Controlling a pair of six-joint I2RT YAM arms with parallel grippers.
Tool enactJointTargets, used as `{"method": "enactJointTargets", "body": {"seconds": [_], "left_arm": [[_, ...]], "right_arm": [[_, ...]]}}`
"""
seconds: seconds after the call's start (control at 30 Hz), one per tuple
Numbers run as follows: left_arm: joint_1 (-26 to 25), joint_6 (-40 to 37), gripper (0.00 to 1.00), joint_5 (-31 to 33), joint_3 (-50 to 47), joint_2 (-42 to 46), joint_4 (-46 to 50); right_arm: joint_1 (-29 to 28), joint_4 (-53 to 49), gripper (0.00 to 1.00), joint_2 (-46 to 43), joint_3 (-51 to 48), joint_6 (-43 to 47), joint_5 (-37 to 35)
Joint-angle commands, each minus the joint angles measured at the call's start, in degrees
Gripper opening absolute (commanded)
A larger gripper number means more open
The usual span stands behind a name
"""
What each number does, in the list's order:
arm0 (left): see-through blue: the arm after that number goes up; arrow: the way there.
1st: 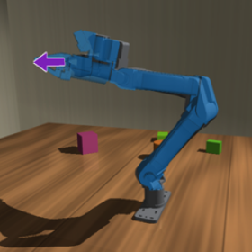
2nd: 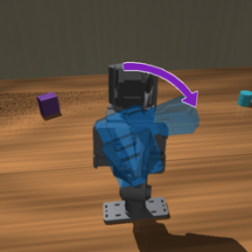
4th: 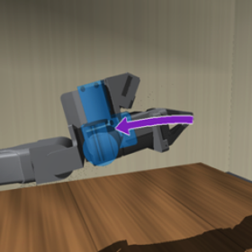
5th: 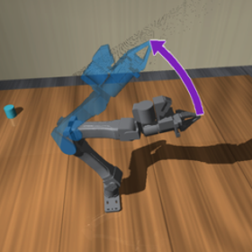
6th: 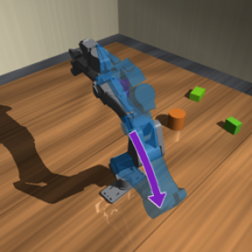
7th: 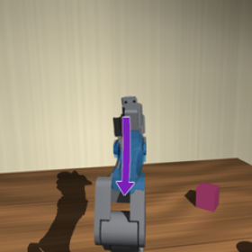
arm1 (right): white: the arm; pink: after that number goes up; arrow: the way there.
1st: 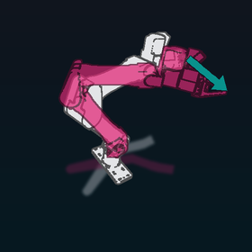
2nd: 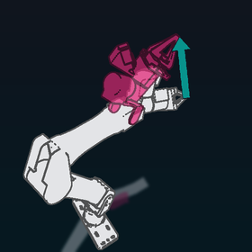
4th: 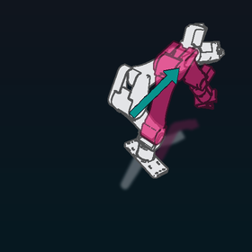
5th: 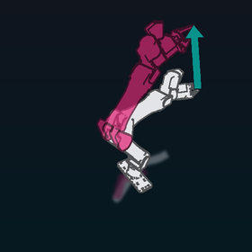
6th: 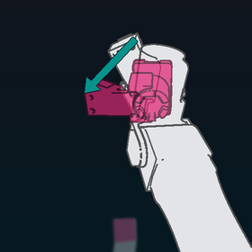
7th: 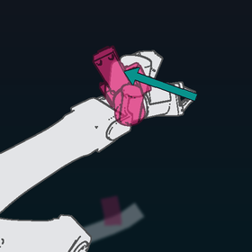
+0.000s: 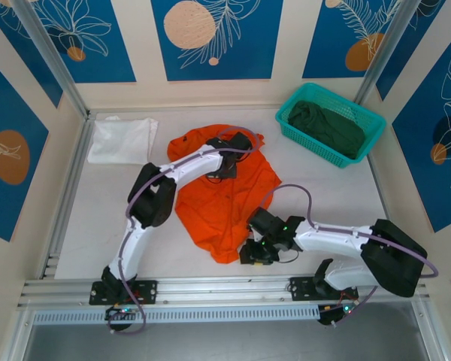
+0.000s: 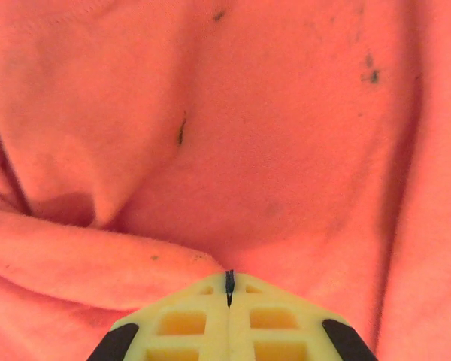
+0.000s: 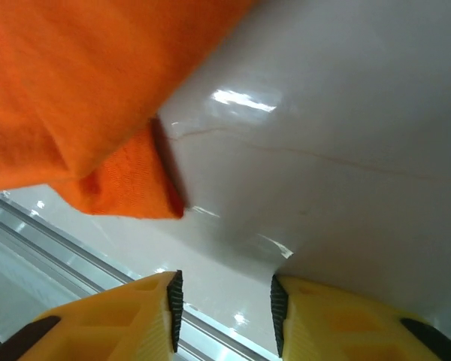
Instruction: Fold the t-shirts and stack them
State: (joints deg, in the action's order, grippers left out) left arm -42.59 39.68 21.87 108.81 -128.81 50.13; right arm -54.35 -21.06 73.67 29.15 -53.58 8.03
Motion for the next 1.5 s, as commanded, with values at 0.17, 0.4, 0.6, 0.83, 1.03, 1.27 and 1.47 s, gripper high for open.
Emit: {"method": "enactJointTargets", "body": {"seconds": [0.17,0.4,0.6,0.83,1.03,1.27,1.47], "left_arm": [[0.6,-1.2,0.0,-0.8,-7.1,8.6,-3.4],[0.6,-1.6,0.0,-1.0,-11.3,12.7,-5.2],[0.6,-1.7,0.0,-1.3,-14.9,15.8,-6.3],[0.6,-1.7,0.0,-1.2,-18.9,19.5,-7.8],[0.7,-1.5,0.0,-1.2,-21.9,22.2,-8.8],[1.1,-2.8,0.0,-0.2,-26.6,32.2,-10.4],[4.1,-6.0,0.0,4.2,-26.9,50.3,-10.7]], "right_arm": [[-3.6,5.7,0.36,6.3,3.9,-2.7,-4.5],[-4.3,5.0,0.34,8.9,6.0,-2.3,-6.2],[-4.2,1.4,0.31,10.4,7.7,-2.7,-11.0],[-4.1,0.9,0.27,12.7,8.7,-3.0,-12.7],[-4.1,-0.1,0.11,12.7,9.1,-3.9,-14.9],[-3.3,-4.0,0.0,2.1,9.4,-2.2,-14.6],[5.5,-15.8,0.0,-20.1,16.7,2.7,-12.1]]}}
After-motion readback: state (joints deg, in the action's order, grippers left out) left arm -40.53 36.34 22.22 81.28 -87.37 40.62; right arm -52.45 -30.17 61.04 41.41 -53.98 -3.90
